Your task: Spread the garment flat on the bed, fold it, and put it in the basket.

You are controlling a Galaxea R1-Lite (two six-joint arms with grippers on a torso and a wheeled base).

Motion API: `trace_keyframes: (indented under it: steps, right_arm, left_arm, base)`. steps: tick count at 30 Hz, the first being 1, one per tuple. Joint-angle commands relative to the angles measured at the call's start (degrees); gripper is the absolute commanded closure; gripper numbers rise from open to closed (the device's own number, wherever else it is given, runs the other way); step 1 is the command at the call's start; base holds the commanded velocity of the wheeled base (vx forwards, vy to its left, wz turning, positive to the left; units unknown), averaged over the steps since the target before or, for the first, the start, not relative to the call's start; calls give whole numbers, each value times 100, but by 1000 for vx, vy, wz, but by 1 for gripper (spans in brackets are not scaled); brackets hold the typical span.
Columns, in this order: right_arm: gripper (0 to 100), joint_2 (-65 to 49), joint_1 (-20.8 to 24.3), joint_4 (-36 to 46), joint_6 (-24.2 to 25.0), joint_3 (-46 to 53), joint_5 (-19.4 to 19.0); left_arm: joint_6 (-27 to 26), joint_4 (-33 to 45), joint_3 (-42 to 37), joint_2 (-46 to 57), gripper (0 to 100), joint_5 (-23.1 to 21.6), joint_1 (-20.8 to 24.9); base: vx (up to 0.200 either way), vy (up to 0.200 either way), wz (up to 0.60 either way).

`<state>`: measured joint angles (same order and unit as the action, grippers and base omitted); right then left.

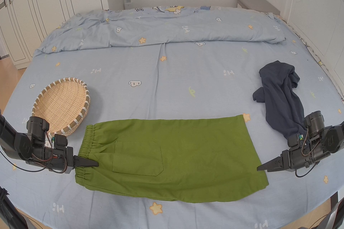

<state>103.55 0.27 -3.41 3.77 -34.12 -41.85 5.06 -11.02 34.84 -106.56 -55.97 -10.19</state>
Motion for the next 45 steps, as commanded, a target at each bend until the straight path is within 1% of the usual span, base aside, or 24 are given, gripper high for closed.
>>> trace_keyframes:
  steps: [1, 5, 6, 9, 10, 12, 14, 15, 16, 17, 18, 19, 20, 23, 27, 30, 31, 33, 35, 38, 40, 43, 44, 45]
  right_arm:
    - [0, -388, -185, 25, 1, 116, -7]
    - [0, -625, -299, 43, 28, 116, -7]
    - [0, -880, -387, 43, 28, 125, -7]
    - [0, -880, -387, 43, 28, 125, -7]
    - [0, -1267, -572, -19, -16, 151, -7]
    - [0, -1399, -651, -19, -16, 107, -7]
    - [0, -1530, -686, -45, -16, 72, 1]
    - [0, -1592, -695, -81, -16, 55, 10]
    - [0, -1610, -695, -98, -8, 46, 1]
    - [0, -1689, -695, -107, 1, 28, 10]
    - [0, -1733, -695, -107, 1, 20, 10]
    - [0, -1821, -695, -107, 10, 28, 19]
    - [0, -1838, -704, -98, 10, 28, 19]
    - [0, -1864, -712, -107, 1, 28, 45]
    - [0, -1900, -844, -107, -8, 2, 37]
    - [0, -1979, -888, -98, 10, -24, 37]
    - [0, -1996, -932, -98, 1, -24, 28]
    - [0, -1996, -976, -107, 1, -24, 28]
    - [0, -1996, -1029, -107, -8, -24, -7]
    - [0, -2005, -1029, -107, -16, -16, -7]
    - [0, -2023, -1029, -107, -16, -16, -7]
    - [0, -2031, -1029, -116, -16, -24, 1]
    - [0, -2031, -1029, -116, -16, -24, 1]
    - [0, -2031, -1038, -116, -16, -24, 1]
  left_arm:
    - [13, 21, -4, 258, 100, -2, 8]
    - [39, 206, 190, 619, 100, 7, 35]
    - [39, 874, 603, 1058, 100, 51, 52]
    - [39, 874, 603, 1058, 100, 51, 52]
    - [-75, 2623, 1719, 1691, 100, 121, 228]
    - [-313, 3273, 2194, 1814, 100, 332, 386]
    - [-655, 3888, 2642, 1823, 100, 851, 747]
    - [-743, 4169, 2870, 1823, 100, 1272, 993]
    - [-743, 4222, 2923, 1823, 100, 1360, 1046]
    - [-743, 4372, 3099, 1814, 100, 1668, 1300]
    - [-743, 4407, 3178, 1814, 100, 1756, 1406]
    - [-734, 4495, 3380, 1814, 100, 1949, 1670]
    - [-734, 4495, 3415, 1805, 100, 1976, 1705]
    - [-629, 4591, 3828, 1796, 100, 2116, 2241]
    - [-541, 5057, 4365, 1673, 100, 2591, 2935]
    - [-523, 5189, 4523, 1621, 100, 2775, 3331]
    - [-497, 5189, 4567, 1585, 100, 2828, 3559]
    - [-444, 5189, 4611, 1533, 100, 2863, 3717]
    - [-277, 5171, 4769, 1322, 100, 3013, 4060]
    - [-242, 5127, 4866, 1172, 100, 3180, 4210]
    - [-216, 5145, 5120, 918, 100, 3347, 4368]
    - [30, 5127, 5454, 680, 100, 3364, 4596]
    - [30, 5127, 5454, 680, 100, 3364, 4596]
    - [206, 5127, 5639, 557, 100, 3373, 4763]
  base:
    - [0, 0, 0]
    - [0, 0, 0]
    - [0, 0, 0]
    - [0, 0, 0]
    - [0, 0, 0]
    - [0, 0, 0]
    - [0, 0, 0]
    - [0, 0, 0]
    - [0, 0, 0]
    - [0, 0, 0]
    - [0, 0, 0]
    - [0, 0, 0]
    - [0, 0, 0]
    - [0, 0, 0]
    - [0, 0, 0]
    - [0, 0, 0]
    - [0, 0, 0]
    - [0, 0, 0]
    - [0, 0, 0]
    - [0, 0, 0]
    - [0, 0, 0]
    - [0, 0, 0]
    - [0, 0, 0]
    - [0, 0, 0]
